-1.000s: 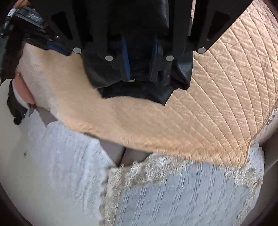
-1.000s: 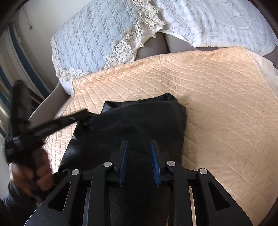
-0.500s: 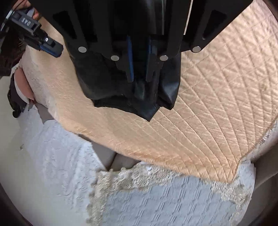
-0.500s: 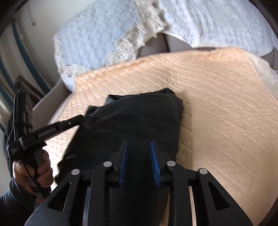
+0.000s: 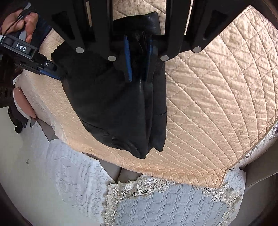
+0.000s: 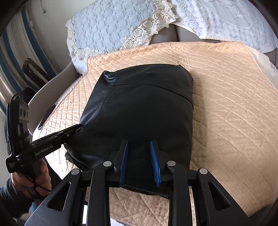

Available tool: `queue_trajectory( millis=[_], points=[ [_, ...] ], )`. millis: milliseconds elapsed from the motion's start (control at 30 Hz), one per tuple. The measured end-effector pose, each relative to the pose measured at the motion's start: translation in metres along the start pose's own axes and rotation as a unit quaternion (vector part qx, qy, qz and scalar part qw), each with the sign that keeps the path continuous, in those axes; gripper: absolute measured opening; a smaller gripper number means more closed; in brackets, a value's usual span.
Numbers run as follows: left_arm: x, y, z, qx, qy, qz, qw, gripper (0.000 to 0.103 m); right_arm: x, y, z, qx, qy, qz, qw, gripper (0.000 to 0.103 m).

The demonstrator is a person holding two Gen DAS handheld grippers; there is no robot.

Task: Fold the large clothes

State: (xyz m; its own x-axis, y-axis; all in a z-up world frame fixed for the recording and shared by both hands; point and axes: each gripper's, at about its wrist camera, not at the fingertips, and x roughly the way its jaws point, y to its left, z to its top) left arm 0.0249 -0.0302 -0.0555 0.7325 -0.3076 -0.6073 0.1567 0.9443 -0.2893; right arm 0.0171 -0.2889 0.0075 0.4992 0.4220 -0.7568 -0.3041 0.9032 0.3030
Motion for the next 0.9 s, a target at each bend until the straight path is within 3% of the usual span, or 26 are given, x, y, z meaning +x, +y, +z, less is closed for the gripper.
queue_trajectory(
  millis=[333, 467, 633, 900],
  points=[
    [-0.024, -0.005, 0.003, 0.022, 0.002, -0.005, 0.9997, 0.020, -0.032, 0.013, 0.003, -0.017, -0.017, 0.004, 1.000, 0.027],
    [-0.022, 0.001, -0.008, 0.021, 0.006, 0.006, 0.9998, 0.033, -0.018, 0.015, -0.009, -0.026, 0.005, 0.000, 1.000, 0.028],
    [-0.017, 0.005, -0.008, 0.004, 0.012, 0.011, 0.9999, 0.038, -0.018, 0.016, -0.006, -0.027, 0.004, -0.006, 1.000, 0.030],
    [-0.034, -0.002, 0.001, 0.013, 0.018, 0.015, 0.9996, 0.038, -0.041, 0.007, -0.002, -0.007, -0.011, -0.001, 1.000, 0.047]
  ],
)
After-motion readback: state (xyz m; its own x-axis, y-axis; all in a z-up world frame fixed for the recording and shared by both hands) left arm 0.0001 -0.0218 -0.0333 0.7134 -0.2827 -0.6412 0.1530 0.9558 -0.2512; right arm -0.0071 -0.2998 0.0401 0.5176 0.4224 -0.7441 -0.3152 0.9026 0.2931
